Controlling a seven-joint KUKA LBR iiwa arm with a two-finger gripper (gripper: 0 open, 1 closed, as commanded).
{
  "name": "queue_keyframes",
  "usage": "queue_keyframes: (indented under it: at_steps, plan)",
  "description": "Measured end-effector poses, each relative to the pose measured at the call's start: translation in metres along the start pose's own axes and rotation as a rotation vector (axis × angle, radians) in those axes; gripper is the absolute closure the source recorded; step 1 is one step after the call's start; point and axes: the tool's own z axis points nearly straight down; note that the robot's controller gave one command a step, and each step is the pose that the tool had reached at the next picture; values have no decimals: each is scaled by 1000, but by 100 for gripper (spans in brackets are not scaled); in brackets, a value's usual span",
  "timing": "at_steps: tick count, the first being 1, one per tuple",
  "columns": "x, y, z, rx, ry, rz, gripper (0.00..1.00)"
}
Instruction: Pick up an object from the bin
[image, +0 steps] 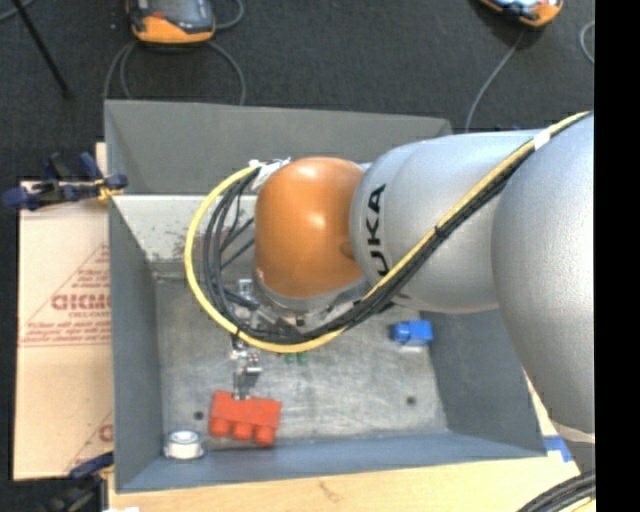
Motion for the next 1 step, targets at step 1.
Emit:
queue_keyframes:
  at_steps: [1]
  plan:
    - [38,-25,97,2,-19,-381,0]
